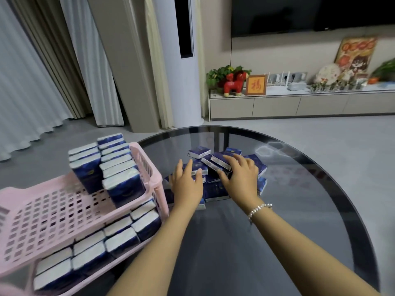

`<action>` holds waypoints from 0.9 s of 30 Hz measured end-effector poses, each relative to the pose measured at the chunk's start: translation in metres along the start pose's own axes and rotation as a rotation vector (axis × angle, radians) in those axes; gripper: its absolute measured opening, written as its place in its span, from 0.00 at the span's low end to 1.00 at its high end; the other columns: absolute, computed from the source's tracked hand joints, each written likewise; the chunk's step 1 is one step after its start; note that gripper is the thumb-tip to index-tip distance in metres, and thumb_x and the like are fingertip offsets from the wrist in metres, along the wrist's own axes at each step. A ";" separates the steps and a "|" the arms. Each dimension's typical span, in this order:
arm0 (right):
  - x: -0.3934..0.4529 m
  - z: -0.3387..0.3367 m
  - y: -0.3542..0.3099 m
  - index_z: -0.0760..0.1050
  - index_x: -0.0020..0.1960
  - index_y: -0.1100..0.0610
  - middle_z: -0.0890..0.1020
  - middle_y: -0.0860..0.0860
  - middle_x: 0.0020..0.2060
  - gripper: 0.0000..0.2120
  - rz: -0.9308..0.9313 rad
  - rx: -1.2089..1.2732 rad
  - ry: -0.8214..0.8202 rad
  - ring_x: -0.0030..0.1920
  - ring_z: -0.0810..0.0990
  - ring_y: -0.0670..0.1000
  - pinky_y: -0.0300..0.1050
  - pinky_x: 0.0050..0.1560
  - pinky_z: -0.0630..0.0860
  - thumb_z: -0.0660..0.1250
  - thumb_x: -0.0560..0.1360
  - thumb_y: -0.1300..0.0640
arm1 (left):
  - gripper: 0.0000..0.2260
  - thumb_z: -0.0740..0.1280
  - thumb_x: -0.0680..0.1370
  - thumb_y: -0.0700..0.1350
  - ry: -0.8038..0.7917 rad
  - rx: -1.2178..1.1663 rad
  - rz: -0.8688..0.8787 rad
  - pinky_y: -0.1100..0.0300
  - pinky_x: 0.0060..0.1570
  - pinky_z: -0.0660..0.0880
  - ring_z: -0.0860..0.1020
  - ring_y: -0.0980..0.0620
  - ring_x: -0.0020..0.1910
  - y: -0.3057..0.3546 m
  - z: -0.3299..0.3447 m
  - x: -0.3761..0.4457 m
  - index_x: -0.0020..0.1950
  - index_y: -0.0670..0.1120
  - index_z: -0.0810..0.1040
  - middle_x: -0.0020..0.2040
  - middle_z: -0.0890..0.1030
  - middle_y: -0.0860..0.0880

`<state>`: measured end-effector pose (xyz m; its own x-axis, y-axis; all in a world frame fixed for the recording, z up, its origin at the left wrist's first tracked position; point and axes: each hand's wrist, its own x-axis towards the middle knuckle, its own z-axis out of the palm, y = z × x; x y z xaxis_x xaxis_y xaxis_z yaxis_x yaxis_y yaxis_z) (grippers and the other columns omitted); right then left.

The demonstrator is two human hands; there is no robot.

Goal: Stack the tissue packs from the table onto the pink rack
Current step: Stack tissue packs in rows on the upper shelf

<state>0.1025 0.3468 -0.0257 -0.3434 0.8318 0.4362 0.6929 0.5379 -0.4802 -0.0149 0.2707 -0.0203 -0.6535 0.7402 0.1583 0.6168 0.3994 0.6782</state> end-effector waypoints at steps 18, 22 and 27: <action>0.069 -0.008 0.005 0.62 0.70 0.42 0.72 0.47 0.67 0.25 -0.207 -0.148 -0.686 0.68 0.67 0.54 0.53 0.68 0.56 0.64 0.75 0.44 | 0.31 0.69 0.72 0.61 -0.183 0.202 0.027 0.53 0.66 0.65 0.66 0.44 0.65 -0.015 0.004 0.018 0.72 0.55 0.66 0.65 0.64 0.46; 0.061 -0.019 0.001 0.63 0.69 0.42 0.72 0.47 0.67 0.25 -0.175 -0.063 -0.669 0.68 0.68 0.53 0.53 0.67 0.54 0.66 0.74 0.44 | 0.31 0.70 0.72 0.58 -0.175 0.122 0.015 0.55 0.66 0.62 0.66 0.44 0.63 -0.012 -0.001 0.003 0.73 0.56 0.66 0.64 0.65 0.48; 0.035 -0.045 -0.004 0.64 0.69 0.41 0.76 0.47 0.62 0.26 -0.203 0.019 -0.546 0.62 0.73 0.53 0.51 0.65 0.59 0.68 0.73 0.44 | 0.32 0.70 0.72 0.60 -0.136 0.029 0.011 0.55 0.65 0.66 0.68 0.46 0.64 -0.006 -0.010 -0.025 0.73 0.57 0.65 0.64 0.66 0.49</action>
<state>0.1169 0.3675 0.0256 -0.7485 0.6597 0.0679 0.5694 0.6918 -0.4441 -0.0066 0.2441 -0.0208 -0.5824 0.8103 0.0652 0.6369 0.4050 0.6560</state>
